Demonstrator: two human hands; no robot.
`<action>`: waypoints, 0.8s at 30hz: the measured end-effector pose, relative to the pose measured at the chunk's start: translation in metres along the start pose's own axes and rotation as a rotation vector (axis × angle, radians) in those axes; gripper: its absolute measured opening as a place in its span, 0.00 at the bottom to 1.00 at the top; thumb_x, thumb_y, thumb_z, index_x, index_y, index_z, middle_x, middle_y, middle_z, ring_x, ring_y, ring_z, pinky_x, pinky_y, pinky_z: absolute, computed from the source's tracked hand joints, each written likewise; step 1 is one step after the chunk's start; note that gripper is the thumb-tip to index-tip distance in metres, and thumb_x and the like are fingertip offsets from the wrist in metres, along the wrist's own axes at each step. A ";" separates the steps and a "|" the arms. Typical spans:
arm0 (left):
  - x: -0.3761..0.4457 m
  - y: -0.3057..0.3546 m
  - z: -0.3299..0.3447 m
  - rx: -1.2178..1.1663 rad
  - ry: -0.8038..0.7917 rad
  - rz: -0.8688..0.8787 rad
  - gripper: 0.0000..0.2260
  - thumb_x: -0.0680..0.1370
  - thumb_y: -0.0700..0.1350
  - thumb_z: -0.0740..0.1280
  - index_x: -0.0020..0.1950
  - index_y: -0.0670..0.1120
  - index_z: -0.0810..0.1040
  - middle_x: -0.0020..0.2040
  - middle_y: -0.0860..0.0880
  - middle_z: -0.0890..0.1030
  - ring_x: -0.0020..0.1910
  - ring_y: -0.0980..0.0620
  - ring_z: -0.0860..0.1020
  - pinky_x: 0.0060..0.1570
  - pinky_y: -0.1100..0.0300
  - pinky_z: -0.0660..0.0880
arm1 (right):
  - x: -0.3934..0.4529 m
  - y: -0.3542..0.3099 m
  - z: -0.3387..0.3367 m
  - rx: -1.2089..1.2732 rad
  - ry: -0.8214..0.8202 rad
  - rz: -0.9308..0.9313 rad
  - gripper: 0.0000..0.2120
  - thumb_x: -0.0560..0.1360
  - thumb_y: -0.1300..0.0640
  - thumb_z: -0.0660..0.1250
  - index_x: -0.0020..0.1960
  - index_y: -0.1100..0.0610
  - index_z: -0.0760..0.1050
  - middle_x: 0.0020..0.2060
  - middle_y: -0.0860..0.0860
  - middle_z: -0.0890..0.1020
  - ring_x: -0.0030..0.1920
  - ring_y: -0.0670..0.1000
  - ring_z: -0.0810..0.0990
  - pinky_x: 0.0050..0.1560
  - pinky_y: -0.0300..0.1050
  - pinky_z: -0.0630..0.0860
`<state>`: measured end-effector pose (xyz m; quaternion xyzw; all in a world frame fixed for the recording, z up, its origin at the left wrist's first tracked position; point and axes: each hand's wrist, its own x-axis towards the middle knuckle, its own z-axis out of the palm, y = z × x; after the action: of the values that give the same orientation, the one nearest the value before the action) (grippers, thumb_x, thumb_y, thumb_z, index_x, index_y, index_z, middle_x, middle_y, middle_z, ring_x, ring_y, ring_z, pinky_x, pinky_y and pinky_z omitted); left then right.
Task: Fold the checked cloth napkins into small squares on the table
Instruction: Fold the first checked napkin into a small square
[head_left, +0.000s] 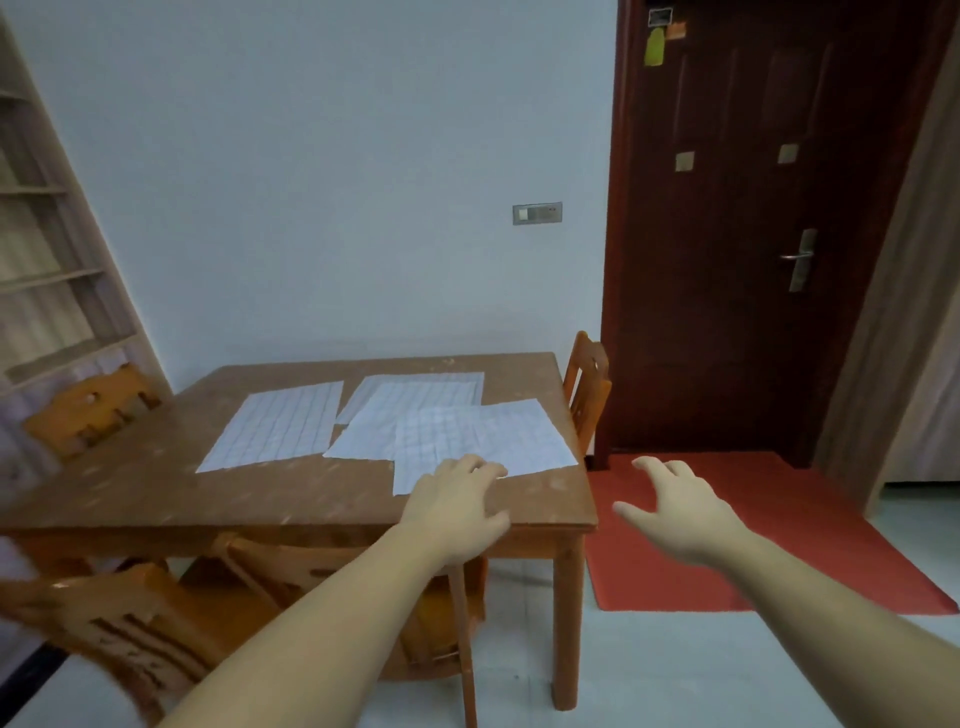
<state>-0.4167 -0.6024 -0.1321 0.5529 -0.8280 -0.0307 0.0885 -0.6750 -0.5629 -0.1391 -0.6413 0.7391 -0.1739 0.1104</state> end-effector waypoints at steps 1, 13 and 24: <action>0.017 0.004 -0.002 -0.009 0.009 -0.007 0.24 0.76 0.57 0.59 0.73 0.56 0.64 0.72 0.54 0.66 0.69 0.50 0.65 0.63 0.50 0.69 | 0.018 0.005 -0.006 0.013 0.005 -0.007 0.32 0.74 0.36 0.62 0.73 0.47 0.59 0.69 0.53 0.67 0.65 0.58 0.71 0.60 0.55 0.73; 0.217 -0.020 0.055 -0.068 0.006 -0.105 0.24 0.77 0.56 0.61 0.73 0.54 0.64 0.72 0.53 0.65 0.69 0.49 0.65 0.61 0.50 0.70 | 0.214 0.035 0.006 -0.015 -0.092 -0.166 0.32 0.74 0.38 0.63 0.74 0.47 0.59 0.68 0.51 0.66 0.66 0.55 0.69 0.63 0.55 0.71; 0.413 -0.100 0.114 -0.160 -0.083 -0.180 0.25 0.78 0.56 0.61 0.74 0.53 0.63 0.74 0.49 0.64 0.70 0.45 0.65 0.63 0.45 0.68 | 0.434 0.028 0.052 -0.118 -0.229 -0.184 0.34 0.72 0.37 0.64 0.74 0.48 0.59 0.69 0.53 0.66 0.65 0.57 0.71 0.60 0.52 0.73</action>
<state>-0.5004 -1.0263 -0.2122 0.6143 -0.7730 -0.1271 0.0948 -0.7463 -0.9934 -0.1717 -0.7274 0.6686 -0.0653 0.1395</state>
